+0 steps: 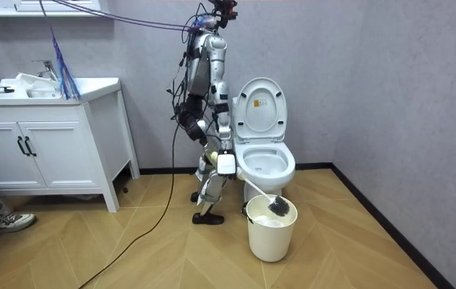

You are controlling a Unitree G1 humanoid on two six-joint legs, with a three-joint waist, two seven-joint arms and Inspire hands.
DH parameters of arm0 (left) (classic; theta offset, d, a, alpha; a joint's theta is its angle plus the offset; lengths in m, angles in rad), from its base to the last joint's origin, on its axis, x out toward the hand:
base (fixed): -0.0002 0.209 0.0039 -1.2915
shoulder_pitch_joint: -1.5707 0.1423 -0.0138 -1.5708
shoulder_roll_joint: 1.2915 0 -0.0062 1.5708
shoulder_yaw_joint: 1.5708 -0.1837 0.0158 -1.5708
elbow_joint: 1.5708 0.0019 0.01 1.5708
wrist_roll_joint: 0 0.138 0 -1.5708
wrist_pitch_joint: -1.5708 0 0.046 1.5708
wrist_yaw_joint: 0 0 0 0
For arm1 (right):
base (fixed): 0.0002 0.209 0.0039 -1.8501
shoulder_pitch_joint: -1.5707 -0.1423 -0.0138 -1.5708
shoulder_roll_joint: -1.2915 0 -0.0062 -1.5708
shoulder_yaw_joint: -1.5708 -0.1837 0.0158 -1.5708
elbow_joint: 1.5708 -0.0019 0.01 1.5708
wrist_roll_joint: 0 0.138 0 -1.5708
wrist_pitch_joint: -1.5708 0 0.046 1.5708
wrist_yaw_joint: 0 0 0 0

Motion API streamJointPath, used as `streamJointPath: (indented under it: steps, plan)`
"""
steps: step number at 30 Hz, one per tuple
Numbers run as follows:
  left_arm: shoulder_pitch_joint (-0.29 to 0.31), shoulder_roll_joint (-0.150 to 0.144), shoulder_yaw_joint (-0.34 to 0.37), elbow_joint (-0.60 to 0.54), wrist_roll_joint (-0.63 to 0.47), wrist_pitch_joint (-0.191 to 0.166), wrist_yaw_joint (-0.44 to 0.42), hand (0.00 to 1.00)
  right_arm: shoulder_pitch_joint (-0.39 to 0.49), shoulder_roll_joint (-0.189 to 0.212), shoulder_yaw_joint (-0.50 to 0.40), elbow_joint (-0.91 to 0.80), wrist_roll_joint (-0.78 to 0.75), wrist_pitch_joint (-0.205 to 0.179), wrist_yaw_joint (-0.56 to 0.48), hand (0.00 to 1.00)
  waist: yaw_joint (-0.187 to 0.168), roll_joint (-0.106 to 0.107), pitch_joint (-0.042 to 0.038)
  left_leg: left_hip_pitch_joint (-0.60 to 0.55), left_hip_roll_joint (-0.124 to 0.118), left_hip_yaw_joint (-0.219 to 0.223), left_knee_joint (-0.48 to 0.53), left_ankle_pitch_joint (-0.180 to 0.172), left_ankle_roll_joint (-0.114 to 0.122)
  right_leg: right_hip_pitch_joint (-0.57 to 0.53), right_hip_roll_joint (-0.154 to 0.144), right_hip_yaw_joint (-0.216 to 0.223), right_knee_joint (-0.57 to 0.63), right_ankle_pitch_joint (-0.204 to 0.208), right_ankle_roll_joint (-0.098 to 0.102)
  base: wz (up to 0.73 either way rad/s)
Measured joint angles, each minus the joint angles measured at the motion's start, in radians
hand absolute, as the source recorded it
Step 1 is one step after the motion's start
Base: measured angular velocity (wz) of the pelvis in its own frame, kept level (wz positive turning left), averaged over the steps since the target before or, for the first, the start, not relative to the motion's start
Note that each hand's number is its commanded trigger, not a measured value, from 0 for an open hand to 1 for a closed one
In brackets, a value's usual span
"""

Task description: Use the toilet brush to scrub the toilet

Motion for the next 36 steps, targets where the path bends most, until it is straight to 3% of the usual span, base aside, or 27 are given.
streamJointPath:
  steps: [6, 12, 17, 24, 28, 32, 34, 36]
  plan:
    - [0.100, 0.006, 0.104, 0.058, 0.038, 0.000, 0.002, 0.00, 0.094, 0.023, -0.049, -0.004, -0.021, -0.003, -0.001, 1.00, -0.005, -0.008, -0.0029, 0.187, 0.000, -0.028, -0.147, 0.026, 0.000, 0.220, 0.023, -0.047, -0.188, 0.041, 0.019, 0.11]
    - [0.212, -0.002, 0.194, 0.060, 0.023, 0.000, 0.005, 0.00, 0.187, 0.051, -0.084, -0.050, -0.023, -0.006, -0.008, 1.00, -0.009, -0.026, -0.0144, 0.360, 0.002, -0.047, -0.268, 0.047, 0.000, 0.417, 0.053, -0.064, -0.362, 0.090, 0.037, 0.03]
    - [0.311, -0.049, 0.291, 0.013, 0.022, -0.019, 0.023, 0.00, 0.257, 0.081, -0.119, -0.103, -0.124, -0.012, -0.023, 1.00, 0.002, -0.041, -0.0157, 0.494, 0.000, -0.051, -0.333, 0.047, 0.000, 0.571, 0.061, -0.076, -0.463, 0.107, 0.049, 0.03]
    - [0.371, -0.058, 0.327, -0.112, 0.074, -0.027, 0.071, 0.00, 0.284, 0.097, -0.119, -0.204, -0.340, -0.025, -0.080, 1.00, 0.006, -0.046, -0.0126, 0.555, -0.013, -0.086, -0.355, 0.047, 0.000, 0.660, 0.069, -0.102, -0.517, 0.113, 0.053, 0.15]
    - [0.415, -0.059, 0.328, -0.216, 0.206, -0.033, 0.089, 0.00, 0.284, 0.093, -0.116, -0.252, -0.539, -0.067, -0.095, 1.00, 0.018, -0.039, -0.0149, 0.571, -0.015, -0.100, -0.355, 0.047, -0.001, 0.679, 0.069, -0.119, -0.517, 0.113, 0.053, 0.12]
    - [0.463, -0.059, 0.330, -0.378, 0.351, -0.034, 0.108, 0.00, 0.294, 0.093, -0.116, -0.299, -0.710, -0.077, -0.114, 1.00, 0.040, -0.039, -0.0155, 0.581, -0.016, -0.110, -0.353, 0.047, -0.001, 0.702, 0.069, -0.132, -0.518, 0.113, 0.053, 0.11]
    - [0.467, -0.060, 0.329, -0.443, 0.416, -0.036, 0.138, 0.00, 0.302, 0.094, -0.109, -0.318, -0.796, -0.095, -0.132, 1.00, 0.052, -0.044, -0.0142, 0.578, -0.016, -0.114, -0.359, 0.049, -0.003, 0.703, 0.069, -0.139, -0.513, 0.113, 0.053, 0.10]
    - [0.460, -0.060, 0.328, -0.471, 0.464, -0.053, 0.165, 0.00, 0.308, 0.095, -0.098, -0.317, -0.849, -0.111, -0.135, 1.00, 0.053, -0.047, -0.0183, 0.578, -0.018, -0.125, -0.363, 0.051, -0.006, 0.706, 0.068, -0.149, -0.512, 0.113, 0.053, 0.14]
